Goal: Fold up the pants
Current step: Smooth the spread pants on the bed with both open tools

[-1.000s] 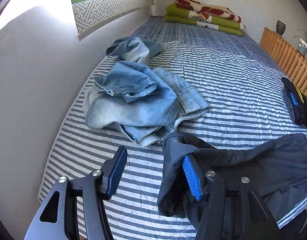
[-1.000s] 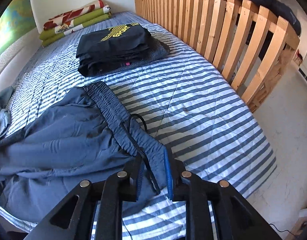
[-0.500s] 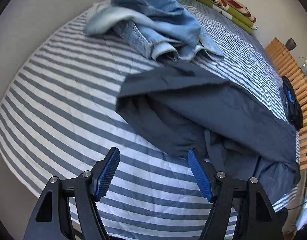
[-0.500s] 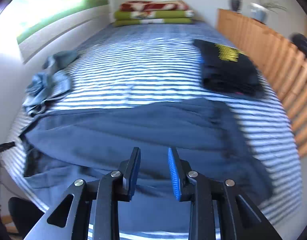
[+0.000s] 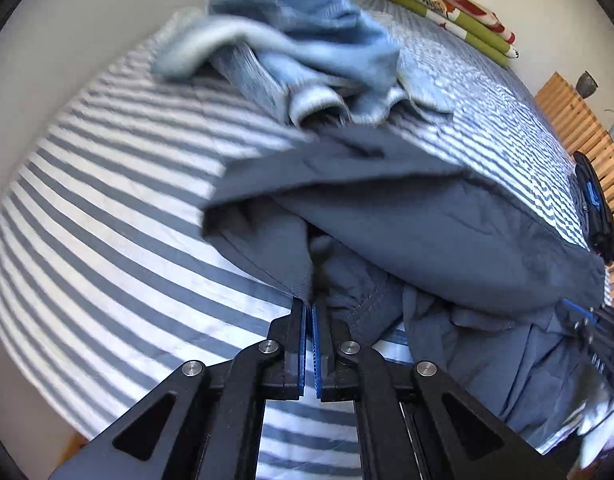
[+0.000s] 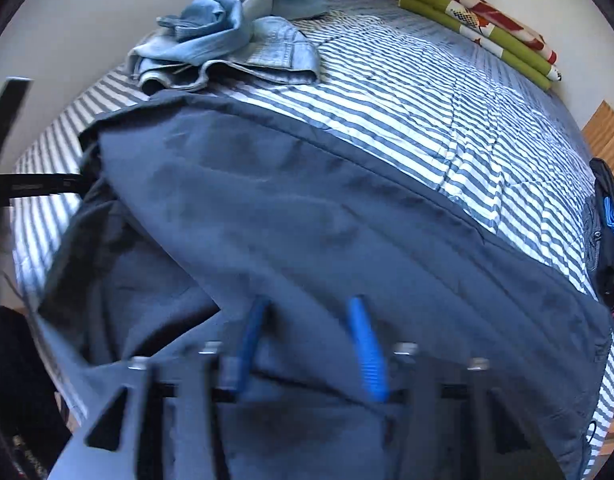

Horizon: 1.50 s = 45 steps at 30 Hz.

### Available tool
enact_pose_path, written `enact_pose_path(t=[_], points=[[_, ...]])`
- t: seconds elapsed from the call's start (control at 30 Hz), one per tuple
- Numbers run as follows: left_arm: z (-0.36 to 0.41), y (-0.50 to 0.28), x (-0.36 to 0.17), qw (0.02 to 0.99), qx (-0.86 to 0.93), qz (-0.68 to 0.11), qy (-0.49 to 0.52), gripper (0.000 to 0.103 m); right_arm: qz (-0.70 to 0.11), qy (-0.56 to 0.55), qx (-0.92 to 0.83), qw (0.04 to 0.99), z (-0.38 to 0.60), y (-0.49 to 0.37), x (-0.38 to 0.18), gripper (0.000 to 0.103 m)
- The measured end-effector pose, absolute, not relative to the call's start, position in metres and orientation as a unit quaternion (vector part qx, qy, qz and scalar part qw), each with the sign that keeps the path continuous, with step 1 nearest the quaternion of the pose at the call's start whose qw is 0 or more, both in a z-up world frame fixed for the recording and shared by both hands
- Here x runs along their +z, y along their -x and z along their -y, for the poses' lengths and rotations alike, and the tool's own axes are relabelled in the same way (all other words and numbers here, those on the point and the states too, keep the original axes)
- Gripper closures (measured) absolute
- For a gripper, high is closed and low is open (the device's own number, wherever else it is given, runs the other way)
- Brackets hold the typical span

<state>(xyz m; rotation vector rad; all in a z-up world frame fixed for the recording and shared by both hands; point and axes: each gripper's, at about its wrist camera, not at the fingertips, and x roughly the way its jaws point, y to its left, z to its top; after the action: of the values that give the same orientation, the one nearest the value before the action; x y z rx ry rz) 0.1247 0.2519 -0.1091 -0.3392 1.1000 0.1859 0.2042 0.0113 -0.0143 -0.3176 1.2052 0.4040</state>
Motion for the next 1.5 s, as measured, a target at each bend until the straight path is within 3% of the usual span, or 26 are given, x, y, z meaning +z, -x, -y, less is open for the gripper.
enact_pose_path(t=[0.33, 0.4, 0.43, 0.53, 0.6, 0.77, 0.83, 1.03, 1.1, 1.17, 1.2, 1.23, 1.5], points=[[-0.323, -0.15, 0.008, 0.87, 0.158, -0.457, 0.094, 0.099, -0.49, 0.105, 0.089, 0.861, 0.043, -0.259, 0.049, 0.102], [-0.339, -0.171, 0.002, 0.857, 0.167, -0.477, 0.099, 0.095, -0.494, 0.099, 0.077, 0.86, 0.048, -0.275, 0.048, 0.101], [-0.343, -0.176, -0.001, 0.849, 0.177, -0.488, 0.097, 0.087, -0.504, 0.099, 0.078, 0.854, 0.049, -0.282, 0.044, 0.098], [-0.338, -0.182, -0.004, 0.85, 0.187, -0.483, 0.098, 0.069, -0.518, 0.09, 0.087, 0.846, 0.053, -0.281, 0.04, 0.077], [-0.326, -0.173, -0.008, 0.856, 0.179, -0.475, 0.101, 0.062, -0.511, 0.088, 0.108, 0.848, 0.053, -0.265, 0.045, 0.075], [-0.249, -0.145, -0.029, 0.868, 0.087, -0.486, 0.054, 0.061, -0.499, 0.069, 0.168, 0.848, 0.058, -0.213, 0.055, 0.071], [-0.198, -0.143, -0.049, 0.858, 0.035, -0.513, 0.004, 0.052, -0.499, 0.04, 0.179, 0.847, 0.073, -0.191, 0.059, 0.069], [-0.099, -0.166, -0.111, 0.819, -0.044, -0.568, -0.065, 0.047, -0.521, -0.038, 0.155, 0.838, 0.133, -0.136, 0.057, 0.068], [-0.085, -0.18, -0.13, 0.813, -0.028, -0.574, -0.095, 0.047, -0.527, -0.044, 0.146, 0.836, 0.148, -0.122, 0.057, 0.068], [-0.082, -0.192, -0.142, 0.807, -0.024, -0.583, -0.09, 0.071, -0.525, -0.04, 0.123, 0.841, 0.164, -0.108, 0.06, 0.068], [-0.084, -0.195, -0.141, 0.808, -0.031, -0.584, -0.068, 0.09, -0.523, -0.043, 0.113, 0.844, 0.17, -0.102, 0.062, 0.068], [-0.086, -0.196, -0.136, 0.811, -0.022, -0.583, -0.055, 0.099, -0.521, -0.051, 0.105, 0.846, 0.178, -0.097, 0.065, 0.068], [-0.157, -0.121, -0.038, 0.861, -0.008, -0.496, 0.114, 0.1, -0.486, -0.1, 0.076, 0.865, 0.2, -0.077, 0.088, 0.068]])
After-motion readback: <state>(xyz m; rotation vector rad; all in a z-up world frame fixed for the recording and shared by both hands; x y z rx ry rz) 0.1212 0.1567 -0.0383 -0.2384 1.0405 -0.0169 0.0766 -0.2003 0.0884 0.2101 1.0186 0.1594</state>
